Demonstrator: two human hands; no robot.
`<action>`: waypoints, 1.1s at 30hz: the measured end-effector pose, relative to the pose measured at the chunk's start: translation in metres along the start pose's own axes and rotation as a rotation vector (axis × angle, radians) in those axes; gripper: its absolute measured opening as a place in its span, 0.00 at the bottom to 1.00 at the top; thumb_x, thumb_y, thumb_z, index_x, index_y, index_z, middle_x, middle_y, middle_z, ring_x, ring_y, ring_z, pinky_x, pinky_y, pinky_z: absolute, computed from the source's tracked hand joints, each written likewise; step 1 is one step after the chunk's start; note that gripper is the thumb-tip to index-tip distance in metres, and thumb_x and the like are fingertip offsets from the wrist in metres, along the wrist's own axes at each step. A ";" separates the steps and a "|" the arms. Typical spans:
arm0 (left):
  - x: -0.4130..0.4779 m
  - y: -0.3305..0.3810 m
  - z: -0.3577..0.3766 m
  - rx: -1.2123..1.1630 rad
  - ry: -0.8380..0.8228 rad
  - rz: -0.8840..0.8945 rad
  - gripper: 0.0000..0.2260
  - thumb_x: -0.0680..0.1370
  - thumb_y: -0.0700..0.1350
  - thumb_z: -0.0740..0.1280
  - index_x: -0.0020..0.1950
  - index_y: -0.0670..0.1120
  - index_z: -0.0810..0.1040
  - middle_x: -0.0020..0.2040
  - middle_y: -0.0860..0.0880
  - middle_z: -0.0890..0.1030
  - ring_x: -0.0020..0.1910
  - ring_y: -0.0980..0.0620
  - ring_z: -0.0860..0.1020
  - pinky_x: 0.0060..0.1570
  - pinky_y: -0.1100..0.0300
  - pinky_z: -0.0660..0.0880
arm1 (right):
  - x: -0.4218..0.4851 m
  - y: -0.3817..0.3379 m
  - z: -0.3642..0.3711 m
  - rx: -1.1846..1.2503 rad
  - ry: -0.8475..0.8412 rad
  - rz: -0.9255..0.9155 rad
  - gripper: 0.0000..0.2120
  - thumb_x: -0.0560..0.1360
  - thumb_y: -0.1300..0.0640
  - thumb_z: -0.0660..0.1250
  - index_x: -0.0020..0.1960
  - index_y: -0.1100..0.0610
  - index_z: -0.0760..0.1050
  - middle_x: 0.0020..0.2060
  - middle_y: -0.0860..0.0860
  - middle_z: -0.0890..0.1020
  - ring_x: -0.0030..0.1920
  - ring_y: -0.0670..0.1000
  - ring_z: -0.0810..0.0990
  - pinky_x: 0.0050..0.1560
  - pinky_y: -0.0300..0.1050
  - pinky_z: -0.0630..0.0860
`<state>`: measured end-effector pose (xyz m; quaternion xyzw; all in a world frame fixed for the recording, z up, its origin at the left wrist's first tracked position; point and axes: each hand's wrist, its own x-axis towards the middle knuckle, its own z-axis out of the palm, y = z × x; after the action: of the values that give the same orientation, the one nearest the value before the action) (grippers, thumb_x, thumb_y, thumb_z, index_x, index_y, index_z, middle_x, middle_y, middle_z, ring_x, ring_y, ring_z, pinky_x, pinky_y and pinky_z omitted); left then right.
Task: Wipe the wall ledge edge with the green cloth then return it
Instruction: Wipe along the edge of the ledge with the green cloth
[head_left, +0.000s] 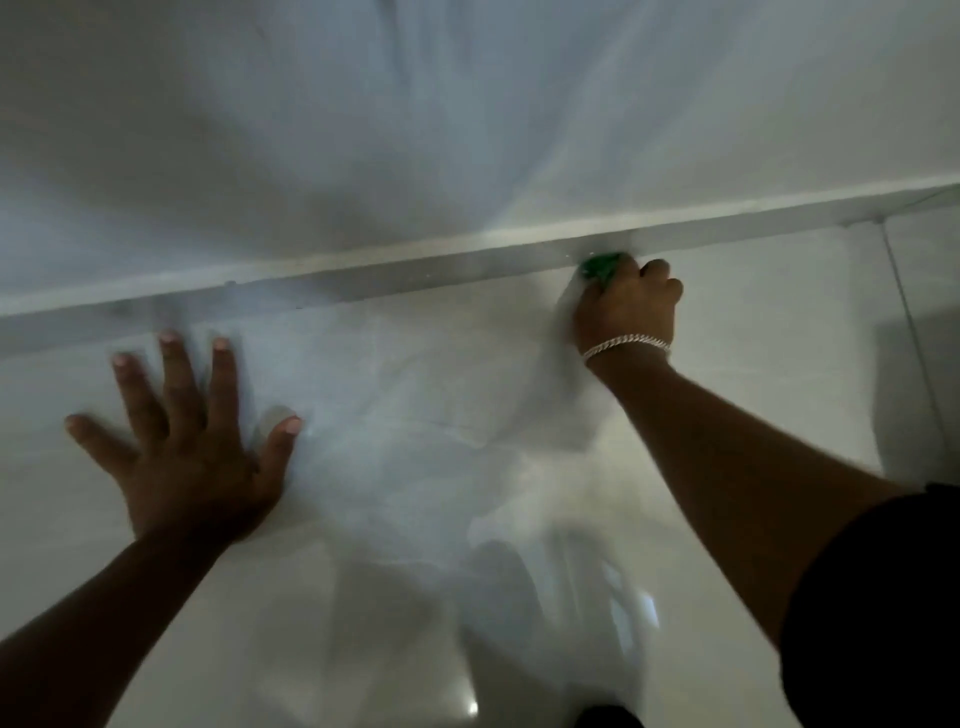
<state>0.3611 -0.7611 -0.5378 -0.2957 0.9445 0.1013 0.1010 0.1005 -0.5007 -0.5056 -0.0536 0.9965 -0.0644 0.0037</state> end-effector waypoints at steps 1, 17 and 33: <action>0.000 0.001 0.001 -0.002 -0.004 -0.004 0.41 0.74 0.68 0.52 0.83 0.53 0.45 0.84 0.46 0.41 0.82 0.35 0.42 0.68 0.19 0.48 | 0.009 0.010 -0.002 -0.023 0.004 0.051 0.15 0.77 0.59 0.57 0.59 0.68 0.71 0.57 0.68 0.73 0.57 0.66 0.71 0.59 0.55 0.66; 0.001 -0.002 -0.001 0.018 -0.012 -0.005 0.42 0.73 0.70 0.49 0.83 0.52 0.43 0.84 0.46 0.42 0.82 0.36 0.41 0.69 0.21 0.43 | -0.100 -0.186 0.007 0.340 -0.210 -0.339 0.18 0.68 0.56 0.68 0.55 0.64 0.76 0.52 0.63 0.78 0.48 0.65 0.78 0.45 0.52 0.76; -0.001 0.003 -0.004 0.005 -0.014 -0.019 0.42 0.74 0.70 0.49 0.83 0.51 0.45 0.84 0.47 0.43 0.82 0.36 0.42 0.69 0.20 0.46 | -0.015 -0.020 -0.042 1.049 0.049 0.773 0.20 0.77 0.53 0.63 0.69 0.53 0.71 0.60 0.52 0.78 0.61 0.55 0.75 0.61 0.47 0.72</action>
<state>0.3594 -0.7589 -0.5330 -0.3036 0.9412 0.0999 0.1092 0.1172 -0.5133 -0.4614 0.3192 0.7800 -0.5374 0.0297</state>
